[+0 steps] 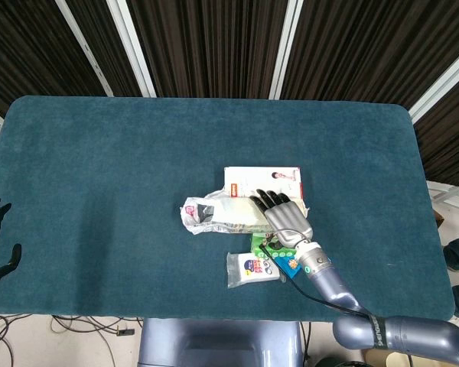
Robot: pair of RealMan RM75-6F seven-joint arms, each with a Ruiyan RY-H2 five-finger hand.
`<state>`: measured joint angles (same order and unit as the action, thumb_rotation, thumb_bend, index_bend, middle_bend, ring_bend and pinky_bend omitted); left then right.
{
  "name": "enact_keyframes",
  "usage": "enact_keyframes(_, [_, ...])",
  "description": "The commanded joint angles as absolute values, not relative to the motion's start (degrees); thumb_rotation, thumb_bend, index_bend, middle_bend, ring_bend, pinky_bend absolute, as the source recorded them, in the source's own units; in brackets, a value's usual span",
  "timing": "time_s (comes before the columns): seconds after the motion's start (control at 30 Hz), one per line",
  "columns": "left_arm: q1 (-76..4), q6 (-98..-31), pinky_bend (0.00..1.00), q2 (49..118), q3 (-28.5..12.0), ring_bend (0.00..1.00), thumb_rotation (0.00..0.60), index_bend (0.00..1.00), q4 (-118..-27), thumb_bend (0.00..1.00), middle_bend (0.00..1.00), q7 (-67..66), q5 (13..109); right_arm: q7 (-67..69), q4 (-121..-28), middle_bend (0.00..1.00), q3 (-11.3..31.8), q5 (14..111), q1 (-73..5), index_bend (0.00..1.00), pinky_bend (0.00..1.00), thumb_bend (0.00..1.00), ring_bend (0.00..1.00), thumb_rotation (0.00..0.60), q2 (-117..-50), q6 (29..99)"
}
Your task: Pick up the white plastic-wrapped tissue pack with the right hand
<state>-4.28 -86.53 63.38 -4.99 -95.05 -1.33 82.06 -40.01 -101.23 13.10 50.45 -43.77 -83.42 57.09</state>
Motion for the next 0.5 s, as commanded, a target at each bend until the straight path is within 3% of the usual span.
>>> enact_keyframes(0.03, [-4.3,-86.5,0.00,63.3,-5.0,0.00,0.600,0.07,-95.1,0.45,0.00,-1.3,81.9,-41.9,-101.0,0.07,13.7,48.8,-45.3,0.09,0.16,0.12,0.09,0.600,-84.7,58.7])
enact_keyframes(0.5, [-4.4,-86.0,0.00,63.1,-5.2,0.00,0.600,0.07,-95.8,0.45,0.00,-1.2,81.1,-45.8,-99.5,0.16,13.6,41.5,-50.0,0.15,0.16,0.15,0.23,0.600,-87.4,60.1])
